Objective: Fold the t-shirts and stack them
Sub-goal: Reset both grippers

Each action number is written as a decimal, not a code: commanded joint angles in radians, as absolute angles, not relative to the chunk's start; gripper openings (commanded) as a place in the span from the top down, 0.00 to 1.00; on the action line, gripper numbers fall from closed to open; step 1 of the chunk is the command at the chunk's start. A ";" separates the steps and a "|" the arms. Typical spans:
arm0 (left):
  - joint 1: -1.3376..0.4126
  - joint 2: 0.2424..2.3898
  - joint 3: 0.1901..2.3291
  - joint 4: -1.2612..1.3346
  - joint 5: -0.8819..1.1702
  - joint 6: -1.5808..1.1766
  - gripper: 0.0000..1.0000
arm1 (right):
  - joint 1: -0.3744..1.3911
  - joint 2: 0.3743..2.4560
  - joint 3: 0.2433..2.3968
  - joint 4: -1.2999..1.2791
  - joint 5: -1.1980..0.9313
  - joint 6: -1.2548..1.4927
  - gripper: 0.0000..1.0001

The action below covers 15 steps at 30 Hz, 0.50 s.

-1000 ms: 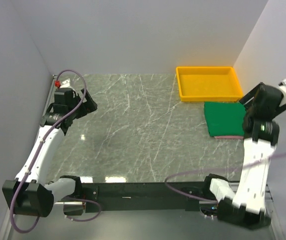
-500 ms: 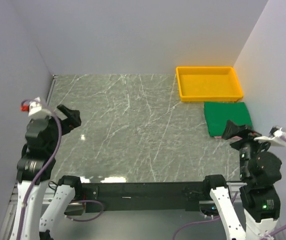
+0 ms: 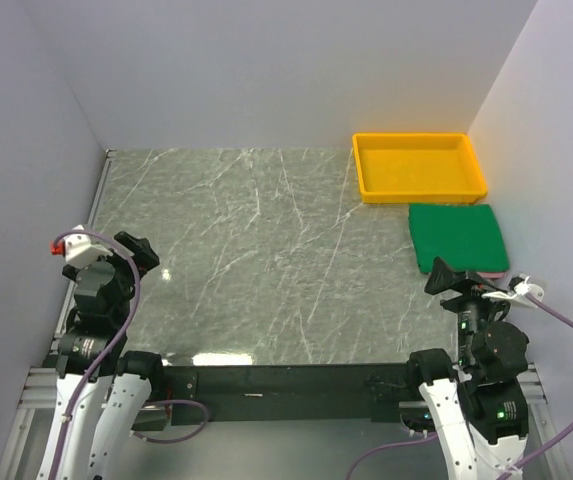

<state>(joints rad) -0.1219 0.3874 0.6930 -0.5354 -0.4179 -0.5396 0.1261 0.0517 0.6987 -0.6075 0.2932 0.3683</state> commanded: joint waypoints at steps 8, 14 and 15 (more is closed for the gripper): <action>-0.143 0.402 0.635 -0.345 -0.427 -0.436 0.00 | 0.138 -0.032 0.653 -0.480 0.258 0.321 0.08; -0.153 0.411 0.621 -0.327 -0.436 -0.433 0.01 | 0.138 -0.040 0.655 -0.486 0.272 0.325 0.07; -0.153 0.411 0.618 -0.322 -0.433 -0.433 0.01 | 0.138 -0.040 0.655 -0.489 0.273 0.324 0.07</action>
